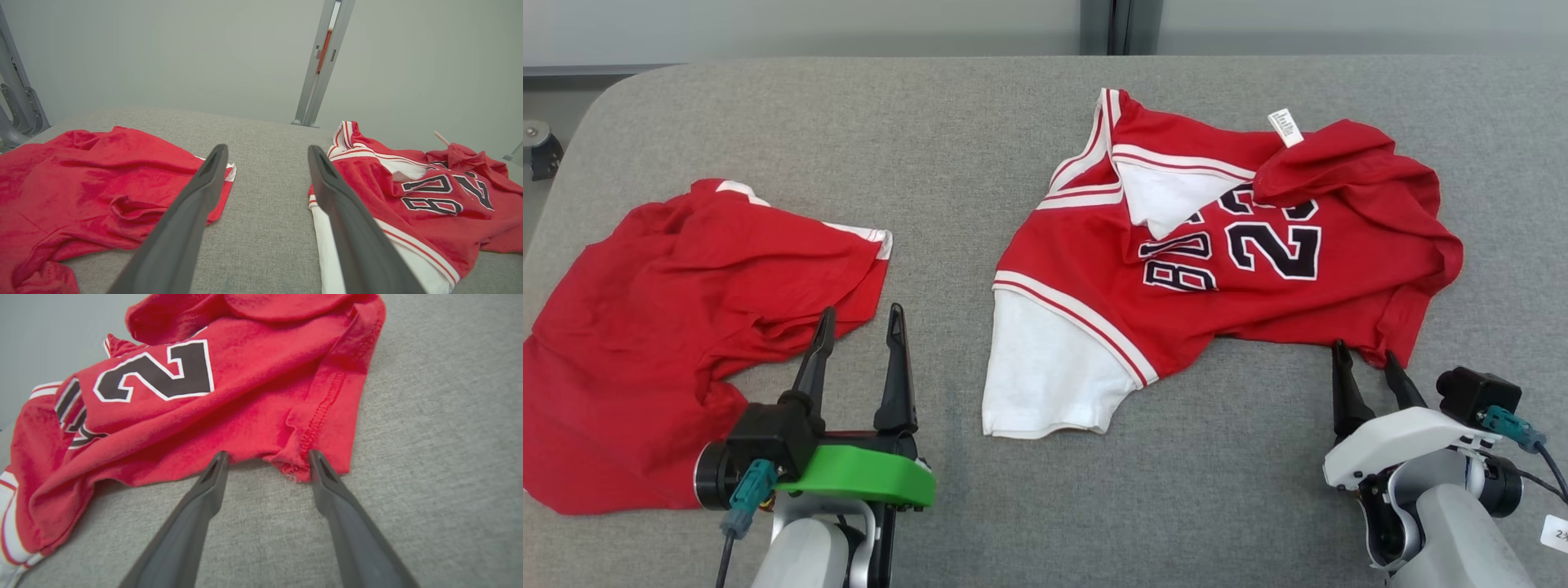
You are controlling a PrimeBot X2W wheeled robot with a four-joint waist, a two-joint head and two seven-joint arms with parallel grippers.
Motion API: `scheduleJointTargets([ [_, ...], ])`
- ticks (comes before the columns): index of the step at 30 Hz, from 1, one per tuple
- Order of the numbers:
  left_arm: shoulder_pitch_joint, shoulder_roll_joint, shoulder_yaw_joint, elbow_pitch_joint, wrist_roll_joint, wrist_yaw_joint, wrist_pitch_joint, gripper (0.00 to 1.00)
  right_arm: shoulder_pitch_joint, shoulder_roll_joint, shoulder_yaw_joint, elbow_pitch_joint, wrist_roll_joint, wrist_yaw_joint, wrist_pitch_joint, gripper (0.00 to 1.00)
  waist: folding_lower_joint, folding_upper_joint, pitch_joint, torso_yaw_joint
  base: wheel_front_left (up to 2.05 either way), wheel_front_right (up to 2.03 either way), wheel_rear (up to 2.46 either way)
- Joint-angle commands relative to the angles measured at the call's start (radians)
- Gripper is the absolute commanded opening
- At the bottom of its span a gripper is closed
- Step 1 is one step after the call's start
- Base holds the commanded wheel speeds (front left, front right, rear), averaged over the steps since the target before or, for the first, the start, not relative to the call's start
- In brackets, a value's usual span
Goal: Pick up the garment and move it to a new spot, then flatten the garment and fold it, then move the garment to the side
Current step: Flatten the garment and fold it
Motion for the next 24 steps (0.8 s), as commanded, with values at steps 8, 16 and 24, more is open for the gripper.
scheduleJointTargets([
  [8, -0.015, 0.003, -0.003, 0.004, 0.001, 0.005, 0.0, 1.0, -0.016, 0.002, -0.016, 0.011, 0.013, 0.0, -0.023, 0.0, 0.0, 0.0, -0.005, -0.024, 0.0, 0.0, 0.0],
  [16, -0.009, 0.003, 0.002, 0.008, 0.003, 0.004, 0.0, 1.0, 0.005, -0.02, -0.045, -0.016, -0.012, 0.0, -0.032, 0.0, 0.0, 0.0, -0.02, -0.05, 0.0, 0.0, 0.0],
  [24, 0.003, 0.003, 0.005, 0.006, -0.007, 0.005, 0.0, 1.0, 0.05, -0.123, -0.042, -0.126, -0.063, 0.0, 0.031, 0.0, 0.0, 0.0, -0.038, -0.067, 0.0, 0.0, 0.0],
])
